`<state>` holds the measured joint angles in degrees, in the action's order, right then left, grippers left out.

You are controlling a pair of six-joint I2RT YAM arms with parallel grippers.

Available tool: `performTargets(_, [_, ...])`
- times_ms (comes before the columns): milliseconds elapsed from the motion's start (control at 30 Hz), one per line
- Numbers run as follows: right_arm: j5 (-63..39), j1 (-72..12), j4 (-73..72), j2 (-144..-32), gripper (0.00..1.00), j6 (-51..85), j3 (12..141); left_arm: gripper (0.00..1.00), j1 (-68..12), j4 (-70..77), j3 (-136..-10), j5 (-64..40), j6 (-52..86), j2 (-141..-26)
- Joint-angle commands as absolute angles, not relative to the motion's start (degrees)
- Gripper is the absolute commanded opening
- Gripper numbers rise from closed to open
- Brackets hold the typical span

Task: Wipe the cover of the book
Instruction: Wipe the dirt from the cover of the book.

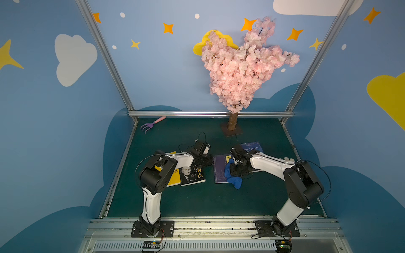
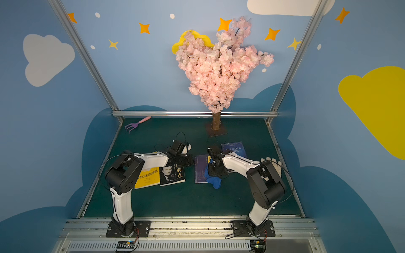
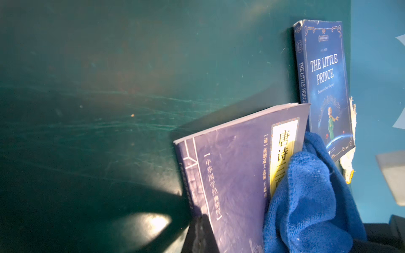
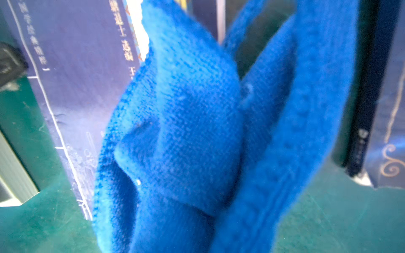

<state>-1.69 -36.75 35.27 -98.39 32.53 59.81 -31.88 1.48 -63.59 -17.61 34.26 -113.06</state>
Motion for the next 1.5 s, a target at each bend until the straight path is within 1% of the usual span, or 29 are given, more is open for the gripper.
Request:
performTargets(0, [-3.82,-41.59,37.46,-104.26,0.00,34.84,61.82,0.06,-32.26,-2.43,-62.93,-16.66,33.34,-115.45])
performTargets(100, [-1.69,-44.49,40.29,-110.22,0.00,34.98,67.37,0.06,-32.25,-2.46,-62.80,-16.63,33.22,-115.03])
performTargets(200, [0.12,-44.05,42.22,-111.88,0.00,34.34,69.18,0.06,-32.26,-2.68,-62.69,-16.10,32.90,-114.55])
performTargets(567, [3.39,-31.74,42.36,-102.11,0.00,28.75,60.48,0.06,-32.25,-3.16,-62.78,-15.39,32.43,-114.35])
performTargets(767, [9.69,-32.01,43.65,-101.97,0.00,24.96,63.29,0.06,-32.21,-3.60,-63.06,-15.15,31.99,-114.47])
performTargets(900, [16.93,-34.80,38.96,-95.70,0.00,21.66,61.40,0.07,-32.21,-5.28,-63.76,-13.80,30.36,-114.70])
performTargets(1000, [23.44,-36.94,33.22,-90.00,0.00,21.24,57.29,0.10,-32.35,-6.47,-64.13,-10.42,29.00,-114.44])
performTargets(1133, [26.96,-37.54,27.32,-84.59,0.00,23.18,50.96,0.18,-32.34,-7.51,-64.29,-8.38,27.73,-113.32])
performTargets(1267, [31.65,-37.21,28.78,-81.86,0.00,26.58,49.48,0.27,-32.85,-8.77,-65.16,-4.73,26.86,-112.03])
performTargets(1400, [36.26,-36.01,33.09,-82.52,0.00,29.43,51.71,0.30,-35.02,-14.76,-70.48,1.17,26.47,-110.04])
performTargets(1467, [36.74,-35.42,34.15,-82.60,0.00,30.52,52.12,0.32,-36.92,-15.72,-72.45,2.99,27.48,-108.55])
